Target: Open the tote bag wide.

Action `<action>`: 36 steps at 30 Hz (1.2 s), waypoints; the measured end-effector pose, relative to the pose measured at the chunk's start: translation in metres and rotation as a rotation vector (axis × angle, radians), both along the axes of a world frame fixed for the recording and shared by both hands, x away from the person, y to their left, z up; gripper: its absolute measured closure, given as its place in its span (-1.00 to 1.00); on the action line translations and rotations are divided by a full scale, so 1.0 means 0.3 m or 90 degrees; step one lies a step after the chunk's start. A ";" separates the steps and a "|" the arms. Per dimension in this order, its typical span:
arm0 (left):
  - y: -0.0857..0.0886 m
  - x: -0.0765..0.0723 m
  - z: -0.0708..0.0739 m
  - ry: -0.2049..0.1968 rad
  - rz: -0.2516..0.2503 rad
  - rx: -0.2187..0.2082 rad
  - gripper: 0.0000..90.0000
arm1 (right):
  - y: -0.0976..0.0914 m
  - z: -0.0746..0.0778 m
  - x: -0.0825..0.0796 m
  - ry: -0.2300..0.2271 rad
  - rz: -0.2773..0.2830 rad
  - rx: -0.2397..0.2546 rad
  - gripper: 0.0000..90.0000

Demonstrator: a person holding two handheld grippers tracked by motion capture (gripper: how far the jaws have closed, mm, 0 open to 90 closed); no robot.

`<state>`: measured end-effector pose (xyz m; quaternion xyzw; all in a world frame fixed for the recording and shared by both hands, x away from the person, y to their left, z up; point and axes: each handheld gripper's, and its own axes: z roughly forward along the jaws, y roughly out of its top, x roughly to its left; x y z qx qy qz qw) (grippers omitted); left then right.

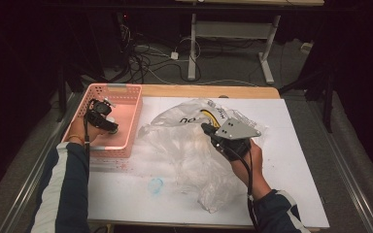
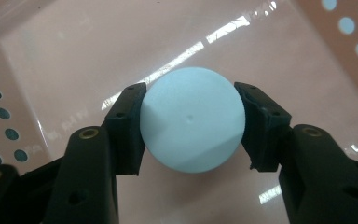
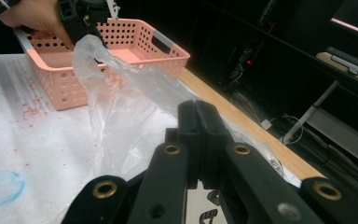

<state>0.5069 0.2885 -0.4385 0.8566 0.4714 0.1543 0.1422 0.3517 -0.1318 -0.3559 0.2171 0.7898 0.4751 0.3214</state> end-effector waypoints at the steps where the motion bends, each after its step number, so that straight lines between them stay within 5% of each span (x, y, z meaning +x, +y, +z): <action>1: 0.001 -0.003 0.006 -0.005 -0.004 -0.007 0.08 | 0.000 -0.002 0.000 0.001 0.002 0.001 1.00; 5: 0.001 -0.012 0.015 -0.009 -0.009 -0.007 0.08 | -0.002 -0.002 0.001 0.003 0.003 0.004 1.00; 9: 0.006 -0.044 0.053 -0.049 -0.014 -0.034 0.09 | -0.005 -0.001 0.000 0.003 0.001 0.005 1.00; 15: -0.005 -0.157 0.132 -0.155 -0.043 -0.107 0.09 | -0.010 0.004 -0.004 -0.004 -0.010 0.004 1.00; 21: -0.043 -0.321 0.202 -0.265 -0.093 -0.181 0.09 | -0.016 0.011 -0.004 -0.017 -0.022 0.004 1.00; 26: -0.106 -0.465 0.260 -0.351 -0.159 -0.207 0.09 | -0.028 0.025 -0.003 -0.020 -0.030 0.018 1.00; 31: -0.194 -0.576 0.285 -0.373 -0.237 -0.219 0.09 | -0.025 0.042 -0.013 -0.027 -0.035 0.017 1.00; 36: -0.268 -0.624 0.257 -0.366 -0.282 -0.226 0.09 | -0.028 0.047 -0.013 -0.025 -0.037 0.033 1.00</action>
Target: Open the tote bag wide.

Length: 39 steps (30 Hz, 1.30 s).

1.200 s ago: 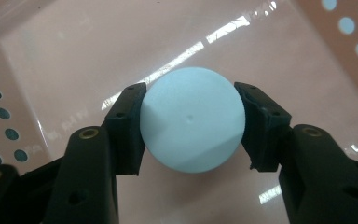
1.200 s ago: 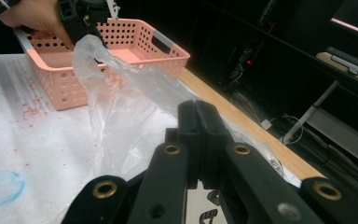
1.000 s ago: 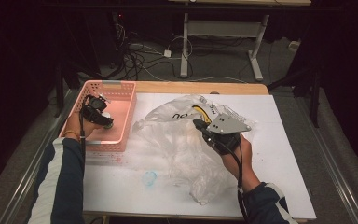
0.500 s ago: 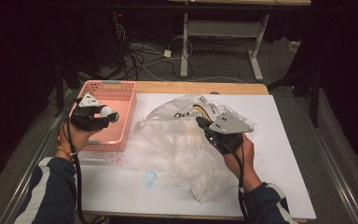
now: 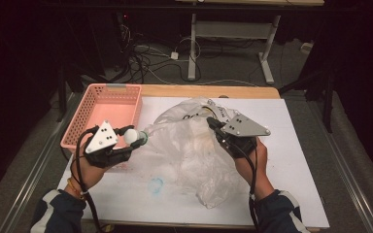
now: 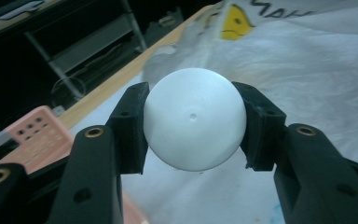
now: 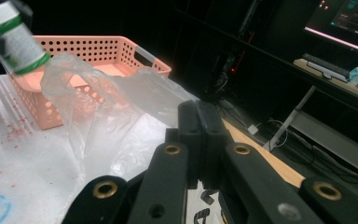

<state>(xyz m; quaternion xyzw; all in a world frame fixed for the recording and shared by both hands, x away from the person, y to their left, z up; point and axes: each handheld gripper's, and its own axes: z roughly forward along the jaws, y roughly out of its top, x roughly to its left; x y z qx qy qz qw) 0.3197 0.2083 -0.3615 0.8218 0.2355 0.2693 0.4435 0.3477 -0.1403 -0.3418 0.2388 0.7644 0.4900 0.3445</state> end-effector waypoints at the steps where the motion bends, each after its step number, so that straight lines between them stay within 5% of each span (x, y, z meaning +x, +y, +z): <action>1: -0.015 -0.004 -0.010 0.002 -0.010 -0.002 0.09 | 0.000 -0.003 0.002 0.003 0.000 0.001 1.00; 9: -0.197 0.001 -0.100 0.012 -0.098 0.032 0.09 | 0.017 -0.015 0.004 0.012 0.006 -0.009 1.00; 17: -0.384 0.117 -0.228 0.065 -0.147 0.045 0.09 | 0.028 -0.038 0.011 0.023 0.008 -0.020 1.00; 23: -0.466 0.209 -0.310 0.093 -0.118 0.021 0.09 | 0.022 -0.057 0.026 0.040 0.013 -0.017 1.00; 29: -0.517 0.231 -0.359 0.106 -0.089 0.062 0.06 | 0.009 -0.059 0.032 0.049 0.006 -0.020 1.00; 33: -0.507 0.197 -0.343 0.079 -0.091 0.066 -0.09 | 0.003 -0.061 0.035 0.052 0.002 -0.023 1.00; 39: -0.442 0.089 -0.272 -0.026 -0.080 0.085 -0.32 | -0.002 -0.067 0.038 0.055 0.000 -0.029 1.00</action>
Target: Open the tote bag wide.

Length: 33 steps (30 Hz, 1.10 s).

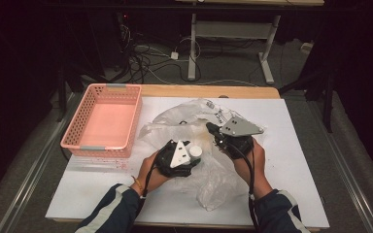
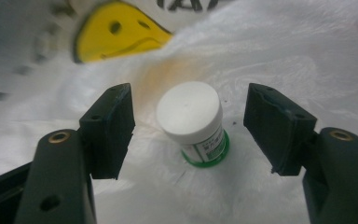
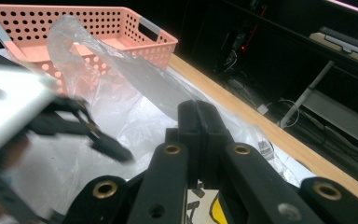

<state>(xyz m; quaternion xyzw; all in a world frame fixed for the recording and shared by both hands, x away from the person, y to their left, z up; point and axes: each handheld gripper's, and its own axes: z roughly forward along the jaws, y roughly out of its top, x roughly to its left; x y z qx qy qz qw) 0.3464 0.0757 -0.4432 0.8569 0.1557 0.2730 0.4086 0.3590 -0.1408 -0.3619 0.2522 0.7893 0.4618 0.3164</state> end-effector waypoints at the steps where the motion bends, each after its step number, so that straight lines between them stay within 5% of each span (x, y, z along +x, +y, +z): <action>1: 0.019 -0.020 0.021 -0.026 0.005 -0.002 -0.37 | -0.001 -0.001 0.000 0.001 0.000 -0.001 1.00; 8: 0.201 -0.106 0.195 -0.133 0.068 -0.060 -0.48 | -0.008 -0.002 -0.007 0.003 0.002 -0.007 1.00; 11: 0.279 -0.093 0.241 -0.143 0.118 -0.080 -0.51 | -0.007 0.000 -0.016 0.006 0.009 -0.013 1.00; 14: 0.340 -0.061 0.247 -0.131 0.169 -0.085 -0.56 | -0.009 0.009 -0.032 0.001 0.017 -0.022 1.00; 18: 0.387 -0.019 0.228 -0.105 0.195 -0.082 -0.56 | -0.019 0.022 -0.053 -0.005 0.023 -0.031 1.00; 22: 0.401 0.034 0.202 -0.039 0.211 -0.086 -0.58 | -0.037 0.028 -0.058 -0.006 0.024 -0.035 1.00; 26: 0.388 0.087 0.172 0.056 0.169 -0.102 -0.66 | -0.050 0.027 -0.053 0.000 0.024 -0.029 1.00; 30: 0.342 0.108 0.159 0.082 0.123 -0.090 -0.61 | -0.053 0.025 -0.053 0.003 0.022 -0.028 1.00; 33: 0.315 0.121 0.148 0.099 0.109 -0.083 -0.21 | -0.057 0.022 -0.050 0.004 0.018 -0.026 1.00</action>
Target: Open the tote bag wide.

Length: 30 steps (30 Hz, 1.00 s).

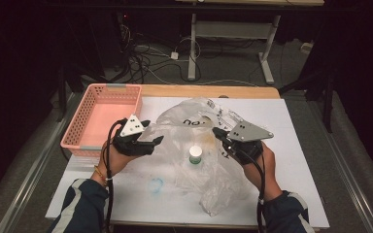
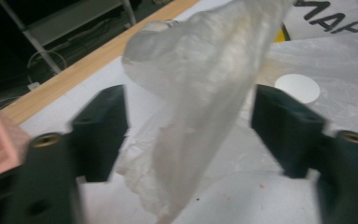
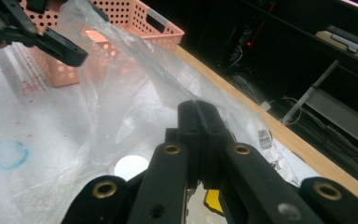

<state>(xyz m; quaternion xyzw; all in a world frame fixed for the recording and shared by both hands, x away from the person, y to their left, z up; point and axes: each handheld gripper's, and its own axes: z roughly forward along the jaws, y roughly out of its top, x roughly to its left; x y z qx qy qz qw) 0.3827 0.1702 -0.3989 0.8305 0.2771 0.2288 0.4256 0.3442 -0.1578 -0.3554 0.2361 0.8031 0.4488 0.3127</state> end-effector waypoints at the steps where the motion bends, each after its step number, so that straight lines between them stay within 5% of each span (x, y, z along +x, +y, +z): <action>1: -0.005 0.004 -0.002 -0.001 -0.003 0.001 -0.04 | -0.002 -0.002 0.001 0.001 0.000 0.001 1.00; 4: -0.012 0.008 -0.008 -0.001 -0.022 -0.013 0.50 | -0.005 -0.008 0.006 0.005 -0.005 0.002 0.92; 8: -0.010 -0.003 -0.016 -0.002 -0.029 -0.009 0.89 | -0.014 -0.020 -0.003 0.017 -0.005 0.008 0.76; 12: 0.003 -0.018 -0.027 -0.001 -0.033 0.001 0.94 | -0.040 -0.027 -0.027 0.038 0.005 0.047 0.41; 17: 0.011 -0.037 -0.036 -0.006 -0.030 0.014 0.94 | -0.075 -0.041 -0.098 0.037 0.019 0.037 0.00; 21: 0.012 -0.041 -0.035 -0.006 -0.034 0.017 0.94 | -0.112 -0.074 -0.168 0.063 0.048 0.017 -0.20; 30: 0.018 -0.035 -0.038 -0.002 -0.027 0.018 0.94 | -0.122 -0.232 -0.241 0.139 0.128 -0.112 -0.44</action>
